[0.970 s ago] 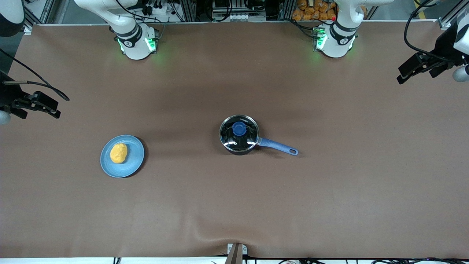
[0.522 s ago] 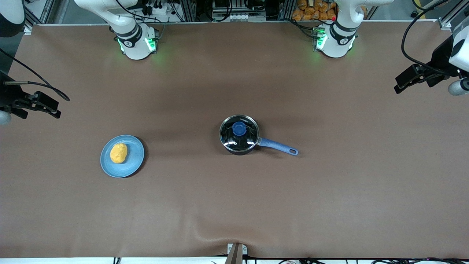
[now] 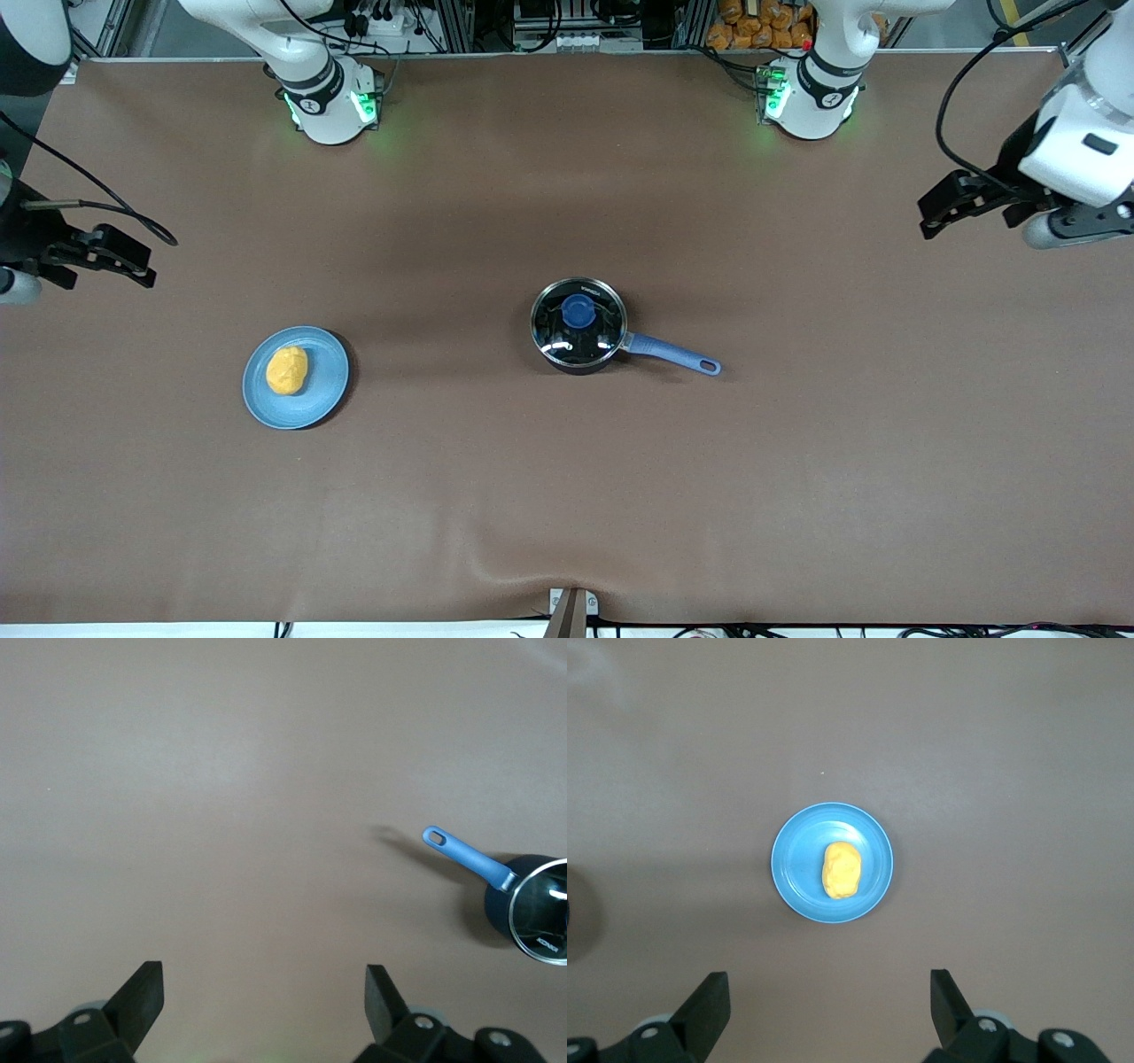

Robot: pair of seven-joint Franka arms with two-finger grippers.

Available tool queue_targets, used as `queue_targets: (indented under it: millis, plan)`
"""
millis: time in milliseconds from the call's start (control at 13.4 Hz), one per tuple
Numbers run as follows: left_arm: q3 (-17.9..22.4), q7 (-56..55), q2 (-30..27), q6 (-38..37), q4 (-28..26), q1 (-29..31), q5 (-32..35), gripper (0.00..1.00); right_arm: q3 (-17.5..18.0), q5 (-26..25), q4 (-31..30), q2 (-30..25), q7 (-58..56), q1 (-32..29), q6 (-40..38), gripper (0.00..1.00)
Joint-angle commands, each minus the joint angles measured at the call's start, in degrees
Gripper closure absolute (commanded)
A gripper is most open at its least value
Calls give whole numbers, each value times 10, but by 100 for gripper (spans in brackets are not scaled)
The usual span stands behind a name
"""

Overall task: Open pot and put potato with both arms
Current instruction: 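Reach the right gripper to the potato while the left gripper reaches the lid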

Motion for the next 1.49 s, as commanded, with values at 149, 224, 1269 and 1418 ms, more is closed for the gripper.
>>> queue_targets:
  millis: [149, 224, 1269, 1418]
  plan:
    - [-12, -29, 19, -1, 19, -21, -9, 0, 0, 1, -27, 70, 11, 8, 26, 0]
    - [-12, -49, 21, 0, 19, -35, -9, 0, 0, 8, -29, 90, 11, 6, 32, 0]
    - [-11, -185, 154, 95, 58, -188, -7, 0, 0, 63, -153, 242, 4, -15, 298, 0]
    - [-12, -180, 170, 119, 59, -199, -7, 0, 0, 68, -153, 262, -3, -17, 309, 0]
